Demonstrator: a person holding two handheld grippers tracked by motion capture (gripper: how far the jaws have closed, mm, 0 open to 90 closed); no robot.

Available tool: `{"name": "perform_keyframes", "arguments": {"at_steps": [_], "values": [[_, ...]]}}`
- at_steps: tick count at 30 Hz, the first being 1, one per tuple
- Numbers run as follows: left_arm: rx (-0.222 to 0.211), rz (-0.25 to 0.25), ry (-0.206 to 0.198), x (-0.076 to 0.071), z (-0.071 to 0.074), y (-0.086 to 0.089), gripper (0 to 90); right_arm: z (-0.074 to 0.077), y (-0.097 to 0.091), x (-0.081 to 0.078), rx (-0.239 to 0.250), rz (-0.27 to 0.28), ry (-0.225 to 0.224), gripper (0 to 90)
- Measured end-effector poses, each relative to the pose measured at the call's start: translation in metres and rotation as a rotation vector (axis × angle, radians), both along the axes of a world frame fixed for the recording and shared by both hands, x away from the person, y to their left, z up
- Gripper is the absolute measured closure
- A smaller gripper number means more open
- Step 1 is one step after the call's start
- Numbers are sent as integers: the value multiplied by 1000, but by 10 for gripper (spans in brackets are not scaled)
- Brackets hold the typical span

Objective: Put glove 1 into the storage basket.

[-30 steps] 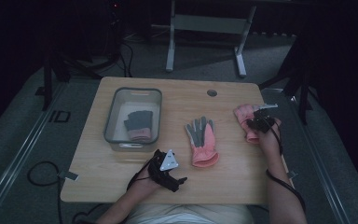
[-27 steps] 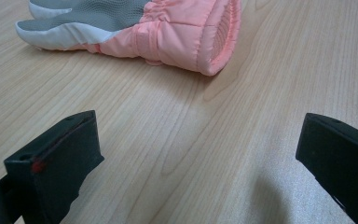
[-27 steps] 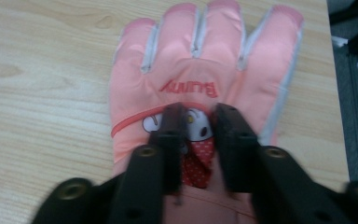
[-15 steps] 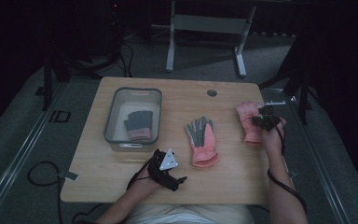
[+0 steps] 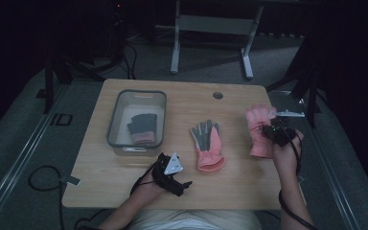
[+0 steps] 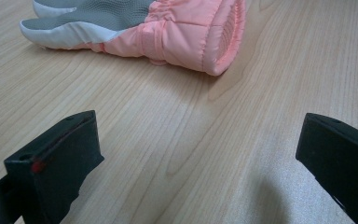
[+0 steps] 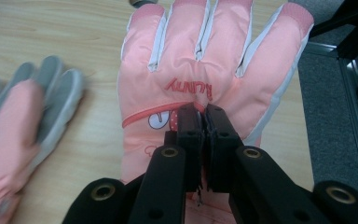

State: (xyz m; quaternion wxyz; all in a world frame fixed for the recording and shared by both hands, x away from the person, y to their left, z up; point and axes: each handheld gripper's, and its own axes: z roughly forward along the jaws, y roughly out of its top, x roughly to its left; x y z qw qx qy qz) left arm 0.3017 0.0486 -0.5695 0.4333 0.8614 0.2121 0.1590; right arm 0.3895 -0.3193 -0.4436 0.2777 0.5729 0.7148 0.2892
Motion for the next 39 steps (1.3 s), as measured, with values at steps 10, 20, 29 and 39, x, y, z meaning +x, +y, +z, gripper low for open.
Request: {"name": "perform_keyframes", "arguments": {"at_steps": [10,20,29,39], "values": [[3,-1,1,-1,0,0,0,-25,17,-26,4,8,45,862],[10,1,-6,-1,-1,0,0,-61,19,-10,26,-8,108,858],[7,-2,-2,-1,-1,0,0,-80,20,0,23,2,119,832],[1,-3,3,0,-1,1,0,-79,14,-3,46,40,87,711]]}}
